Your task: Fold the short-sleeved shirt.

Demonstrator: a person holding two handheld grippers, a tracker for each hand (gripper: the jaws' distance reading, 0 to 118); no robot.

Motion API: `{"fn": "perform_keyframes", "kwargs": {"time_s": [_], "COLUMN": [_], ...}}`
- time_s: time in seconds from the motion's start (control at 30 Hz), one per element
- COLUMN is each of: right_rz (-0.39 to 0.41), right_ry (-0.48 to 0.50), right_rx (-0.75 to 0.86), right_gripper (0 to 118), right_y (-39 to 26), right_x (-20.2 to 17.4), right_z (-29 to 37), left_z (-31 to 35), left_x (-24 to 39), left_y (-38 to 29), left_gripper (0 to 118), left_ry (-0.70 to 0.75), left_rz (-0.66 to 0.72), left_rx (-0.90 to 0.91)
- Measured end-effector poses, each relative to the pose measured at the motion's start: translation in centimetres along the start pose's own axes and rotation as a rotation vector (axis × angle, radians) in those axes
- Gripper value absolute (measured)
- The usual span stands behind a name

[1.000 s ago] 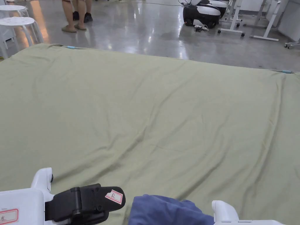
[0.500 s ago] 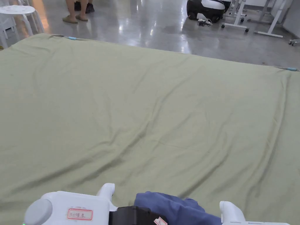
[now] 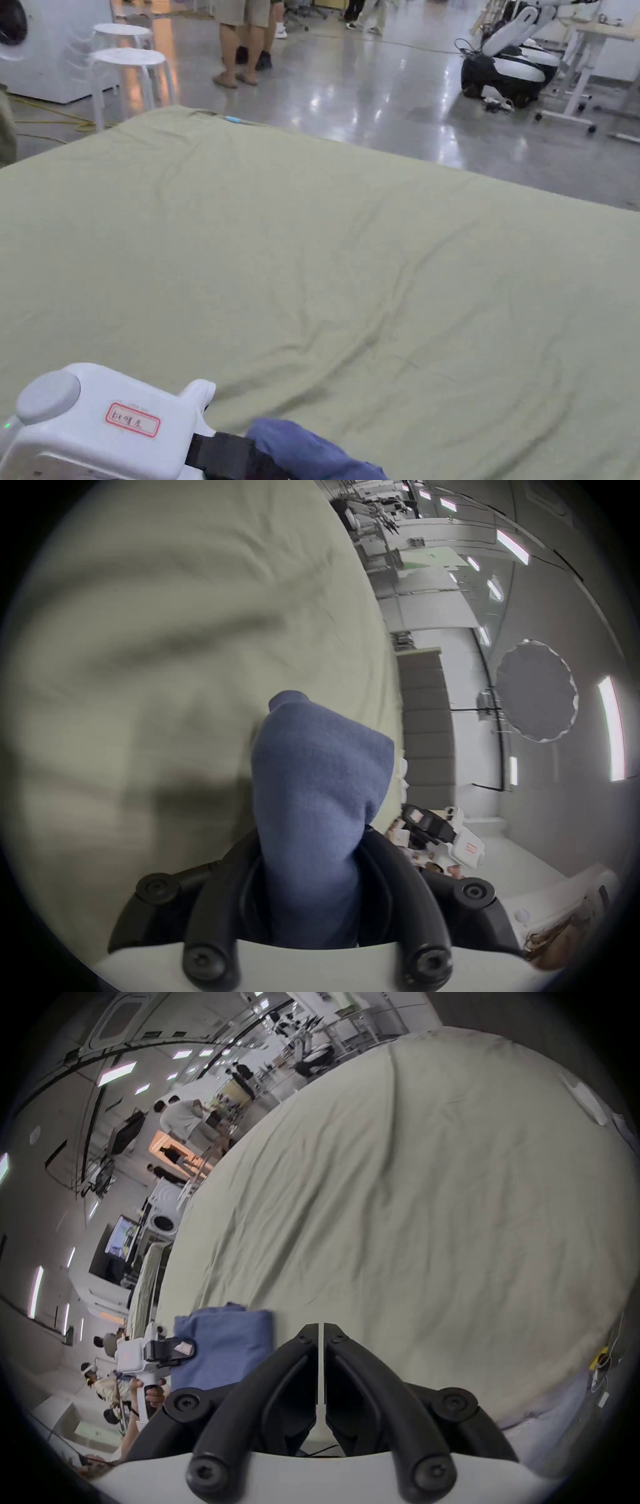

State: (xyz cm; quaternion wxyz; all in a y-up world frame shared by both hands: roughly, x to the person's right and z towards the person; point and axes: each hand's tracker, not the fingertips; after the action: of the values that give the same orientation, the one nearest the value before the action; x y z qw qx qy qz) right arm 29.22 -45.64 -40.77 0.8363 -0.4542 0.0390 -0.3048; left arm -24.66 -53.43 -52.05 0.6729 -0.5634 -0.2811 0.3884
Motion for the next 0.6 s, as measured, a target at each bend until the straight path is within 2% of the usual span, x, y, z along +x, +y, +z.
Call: {"fn": "perform_keyframes", "kwargs": {"time_s": [0.2, 0.33, 0.43, 0.6], "right_rz": [0.016, 0.033, 0.071, 0.148], "right_ry": [-0.069, -0.090, -0.103, -0.114], "right_rx": [0.010, -0.041, -0.085, -0.138], "right_gripper": [4, 4, 4, 4], "right_y": [-0.8, -1.5, -1.8, -2.0], "right_x": [-2.2, -4.2, -6.1, -9.3], "right_z": [-0.6, -2.0, -3.4, -5.7], "left_z": [11.4, 17.9, 22.1, 27.6], "left_x": [-2.4, -3.6, -5.1, -8.4], "left_y": [2.8, 4.5, 6.5, 9.1], "left_gripper": [31, 31, 31, 31], "left_ry": [0.343, 0.507, 0.639, 0.795], "left_rz": [-0.011, -0.017, -0.036, 0.025], "left_rx": [0.138, 0.209, 0.242, 0.292]}}
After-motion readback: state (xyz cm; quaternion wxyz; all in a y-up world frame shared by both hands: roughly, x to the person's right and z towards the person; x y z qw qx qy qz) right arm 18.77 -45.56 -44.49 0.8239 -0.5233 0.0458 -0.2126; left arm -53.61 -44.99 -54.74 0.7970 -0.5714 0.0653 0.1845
